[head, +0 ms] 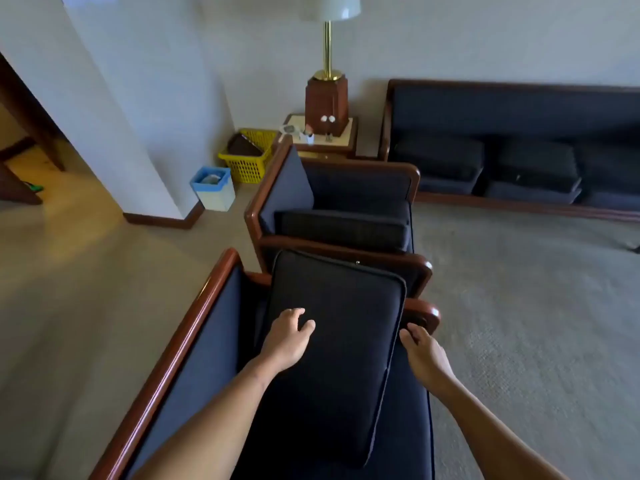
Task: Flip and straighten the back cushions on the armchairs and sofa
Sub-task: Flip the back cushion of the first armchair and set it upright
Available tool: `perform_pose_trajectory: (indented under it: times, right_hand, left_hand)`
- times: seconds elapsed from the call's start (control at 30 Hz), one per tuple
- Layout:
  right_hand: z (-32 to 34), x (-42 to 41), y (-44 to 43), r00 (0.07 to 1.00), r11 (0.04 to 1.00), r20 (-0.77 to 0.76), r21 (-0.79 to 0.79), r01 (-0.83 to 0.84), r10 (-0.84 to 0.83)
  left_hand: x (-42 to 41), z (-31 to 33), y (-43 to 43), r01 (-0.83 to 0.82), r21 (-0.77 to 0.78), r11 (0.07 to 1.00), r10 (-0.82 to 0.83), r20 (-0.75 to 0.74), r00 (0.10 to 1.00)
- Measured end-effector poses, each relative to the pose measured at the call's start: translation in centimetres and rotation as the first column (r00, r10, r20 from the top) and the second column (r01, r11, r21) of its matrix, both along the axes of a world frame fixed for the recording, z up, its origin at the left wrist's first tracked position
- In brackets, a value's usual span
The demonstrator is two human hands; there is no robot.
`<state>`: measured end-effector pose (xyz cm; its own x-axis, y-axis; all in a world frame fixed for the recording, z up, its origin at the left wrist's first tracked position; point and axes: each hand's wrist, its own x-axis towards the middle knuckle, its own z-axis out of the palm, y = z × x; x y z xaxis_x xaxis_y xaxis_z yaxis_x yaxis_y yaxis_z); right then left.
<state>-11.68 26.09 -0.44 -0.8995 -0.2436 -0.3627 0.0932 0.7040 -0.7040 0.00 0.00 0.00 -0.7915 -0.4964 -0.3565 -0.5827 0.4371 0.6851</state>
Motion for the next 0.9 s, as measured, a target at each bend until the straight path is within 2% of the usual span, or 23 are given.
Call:
perform_pose_trajectory:
  times: [0.17,0.3,0.43,0.53,0.63,0.73,0.9]
  right_hand:
    - [-4.7,-2.9,-4.6,0.991,0.993,0.084,-0.038,0.109,-0.105]
    - [-8.3,-6.1,-7.1,0.963,0.961,0.086,-0.090,0.263,-0.255]
    - [-11.4,-8.9,-8.3,0.916,0.898,0.132,-0.187,0.399,-0.379]
    - [-13.2,-10.0,-8.6,0.900,0.868,0.201,-0.250,0.428,-0.386]
    - [-14.8,-10.3,-8.1,0.906,0.846,0.194,-0.327,0.421,-0.376]
    - [-15.6,-10.3,-7.8,0.905,0.799,0.222,-0.425,0.426,-0.364]
    - [-15.6,-10.1,-7.5,0.884,0.746,0.298,-0.478,0.464,-0.359]
  left_hand:
    - [-3.0,-5.2,-4.6,-0.102,0.050,0.993,0.099,0.066,0.993]
    - [-6.9,-8.6,-8.0,-0.179,0.057,0.982,0.179,-0.002,0.984]
    - [-10.8,-11.2,-11.1,-0.294,0.145,0.945,0.309,-0.096,0.946]
    - [-13.2,-12.6,-13.5,-0.380,0.245,0.892,0.416,-0.118,0.902]
    - [-14.1,-14.1,-15.2,-0.423,0.326,0.845,0.475,-0.097,0.875]
    - [-13.9,-15.2,-15.9,-0.412,0.415,0.811,0.495,-0.113,0.861]
    - [-13.0,-14.8,-15.1,-0.367,0.530,0.764,0.524,-0.178,0.833]
